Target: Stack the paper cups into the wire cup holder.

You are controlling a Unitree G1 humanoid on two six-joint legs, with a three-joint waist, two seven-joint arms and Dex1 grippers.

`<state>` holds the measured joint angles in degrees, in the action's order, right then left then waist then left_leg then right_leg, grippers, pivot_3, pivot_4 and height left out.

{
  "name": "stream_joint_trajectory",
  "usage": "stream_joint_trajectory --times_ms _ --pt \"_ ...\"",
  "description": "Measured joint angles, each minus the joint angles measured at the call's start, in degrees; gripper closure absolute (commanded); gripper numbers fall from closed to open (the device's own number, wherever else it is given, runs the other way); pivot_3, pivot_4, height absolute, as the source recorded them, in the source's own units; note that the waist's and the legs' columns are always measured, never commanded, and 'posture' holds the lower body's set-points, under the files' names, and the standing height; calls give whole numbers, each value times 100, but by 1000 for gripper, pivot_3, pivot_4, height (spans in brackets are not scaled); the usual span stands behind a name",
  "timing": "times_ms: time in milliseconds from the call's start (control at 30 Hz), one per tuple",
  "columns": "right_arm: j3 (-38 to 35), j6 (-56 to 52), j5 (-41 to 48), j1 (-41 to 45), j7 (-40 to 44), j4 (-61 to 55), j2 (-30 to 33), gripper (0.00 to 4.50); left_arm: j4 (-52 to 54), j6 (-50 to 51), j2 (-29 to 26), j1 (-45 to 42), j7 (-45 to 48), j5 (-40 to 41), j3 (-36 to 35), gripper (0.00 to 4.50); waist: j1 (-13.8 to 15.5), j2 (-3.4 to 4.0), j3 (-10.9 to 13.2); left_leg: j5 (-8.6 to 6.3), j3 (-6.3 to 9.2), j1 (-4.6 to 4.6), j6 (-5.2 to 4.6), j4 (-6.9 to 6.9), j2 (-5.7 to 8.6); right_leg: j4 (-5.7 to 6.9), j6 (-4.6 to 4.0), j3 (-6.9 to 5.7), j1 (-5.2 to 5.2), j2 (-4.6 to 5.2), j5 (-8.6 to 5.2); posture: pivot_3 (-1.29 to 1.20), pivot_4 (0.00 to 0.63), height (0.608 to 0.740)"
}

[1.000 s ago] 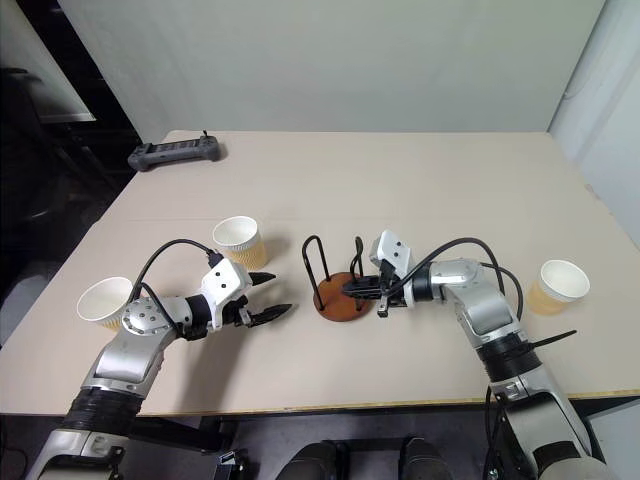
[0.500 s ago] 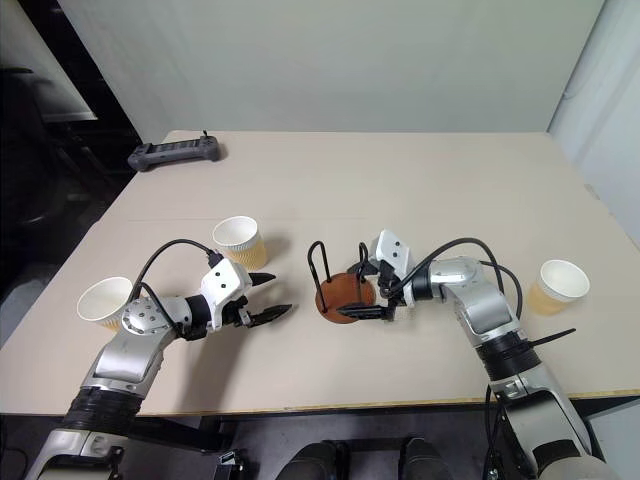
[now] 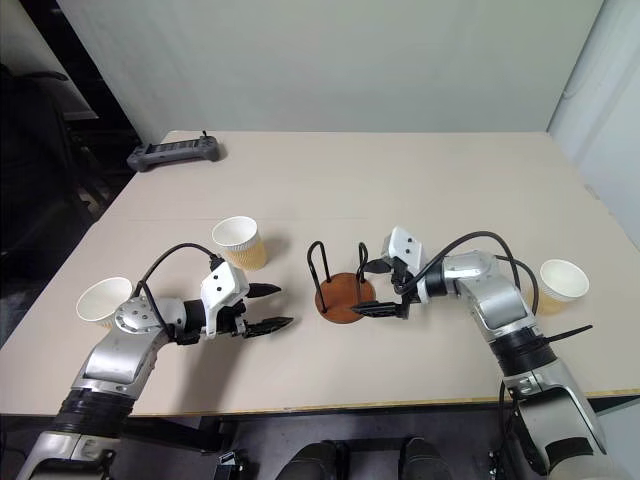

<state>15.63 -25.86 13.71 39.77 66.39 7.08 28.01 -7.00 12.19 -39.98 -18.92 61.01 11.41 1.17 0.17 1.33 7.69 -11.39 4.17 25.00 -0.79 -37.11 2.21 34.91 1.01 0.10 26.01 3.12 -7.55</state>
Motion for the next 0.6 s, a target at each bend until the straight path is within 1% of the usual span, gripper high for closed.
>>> stream_joint_trajectory --times_ms 233,400,467,600 --pt "-9 0 6 0 0 1 40 21 235 -126 -410 -67 237 -196 212 731 1 0 0 0 0 0 0 0 0 0 -2 0 0 0 -1 0 150 740" --pt "-9 2 5 2 0 7 35 21 290 -273 -789 -598 576 -221 228 731 6 -2 1 0 2 2 0 0 1 -1 -4 0 1 0 0 0 150 740" --pt "-9 4 5 4 0 17 31 21 303 -317 -843 -758 672 -184 224 731 1 -1 1 0 1 1 0 0 1 -3 -6 0 1 1 -1 0 150 740" --pt "-9 3 12 11 8 42 26 21 293 -377 -841 -781 851 -134 225 731 -8 -2 1 -5 2 3 5 4 0 -2 -11 0 7 0 -5 0 150 740"
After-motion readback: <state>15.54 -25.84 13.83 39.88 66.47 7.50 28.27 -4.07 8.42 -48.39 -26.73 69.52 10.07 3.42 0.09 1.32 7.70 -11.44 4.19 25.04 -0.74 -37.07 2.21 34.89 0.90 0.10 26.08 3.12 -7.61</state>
